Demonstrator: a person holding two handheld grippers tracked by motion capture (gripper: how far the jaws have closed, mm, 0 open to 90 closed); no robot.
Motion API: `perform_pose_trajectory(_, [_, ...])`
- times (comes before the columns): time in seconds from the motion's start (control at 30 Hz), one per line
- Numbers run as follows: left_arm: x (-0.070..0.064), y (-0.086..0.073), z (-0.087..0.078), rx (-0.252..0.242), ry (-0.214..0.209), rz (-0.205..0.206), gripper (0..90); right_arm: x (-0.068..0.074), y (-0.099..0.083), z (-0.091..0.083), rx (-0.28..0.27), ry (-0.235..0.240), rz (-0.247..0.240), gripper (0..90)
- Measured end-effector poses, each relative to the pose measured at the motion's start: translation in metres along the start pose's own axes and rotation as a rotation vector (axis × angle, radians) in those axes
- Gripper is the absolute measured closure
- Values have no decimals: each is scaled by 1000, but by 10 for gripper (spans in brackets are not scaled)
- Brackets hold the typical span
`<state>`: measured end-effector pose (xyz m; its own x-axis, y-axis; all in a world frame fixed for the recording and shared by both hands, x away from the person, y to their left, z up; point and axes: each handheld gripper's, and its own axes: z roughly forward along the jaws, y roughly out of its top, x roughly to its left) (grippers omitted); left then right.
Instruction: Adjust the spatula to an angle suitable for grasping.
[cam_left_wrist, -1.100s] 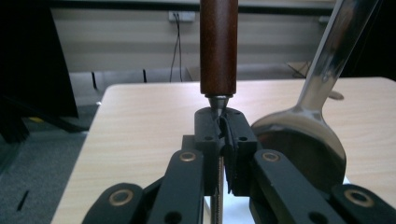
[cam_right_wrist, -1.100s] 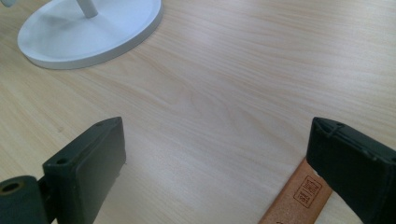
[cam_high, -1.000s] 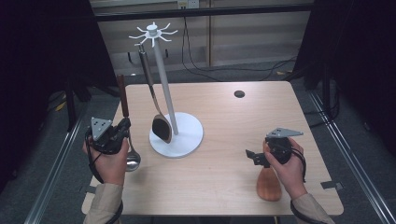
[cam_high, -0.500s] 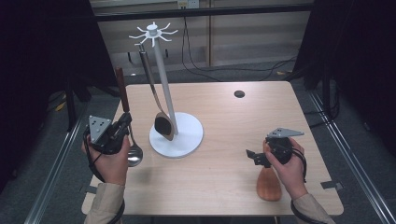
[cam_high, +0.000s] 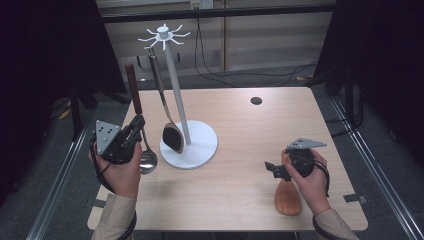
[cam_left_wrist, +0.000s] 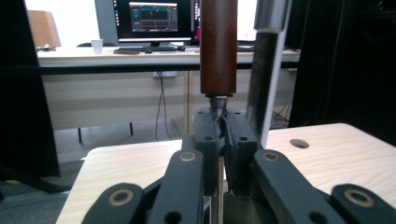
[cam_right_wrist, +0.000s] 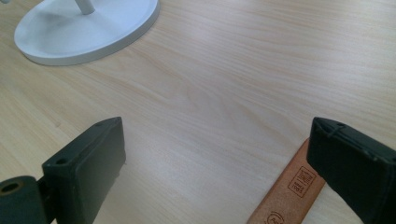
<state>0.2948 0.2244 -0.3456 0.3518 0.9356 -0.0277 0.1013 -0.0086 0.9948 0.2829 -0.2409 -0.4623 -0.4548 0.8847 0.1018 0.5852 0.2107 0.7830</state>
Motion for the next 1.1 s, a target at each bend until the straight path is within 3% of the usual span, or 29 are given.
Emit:
perform_pose_trajectory(0.17, [-4,3,0,-26,-32,5,855,-1,-1,-2,-3,2,8,41])
perform_pose_trajectory(0.83, [-20,12,9,-68,-75,14,855,-8,-12,-14,0,-28,33,41])
perform_pose_trajectory(0.9, [-22,12,10,-65,-80,0,855,-8,-13,-16,3,-30,38,41])
perform_pose_trajectory(1.1, [-26,15,13,-70,-86,16,855,-10,-16,-20,-1,-37,42,41])
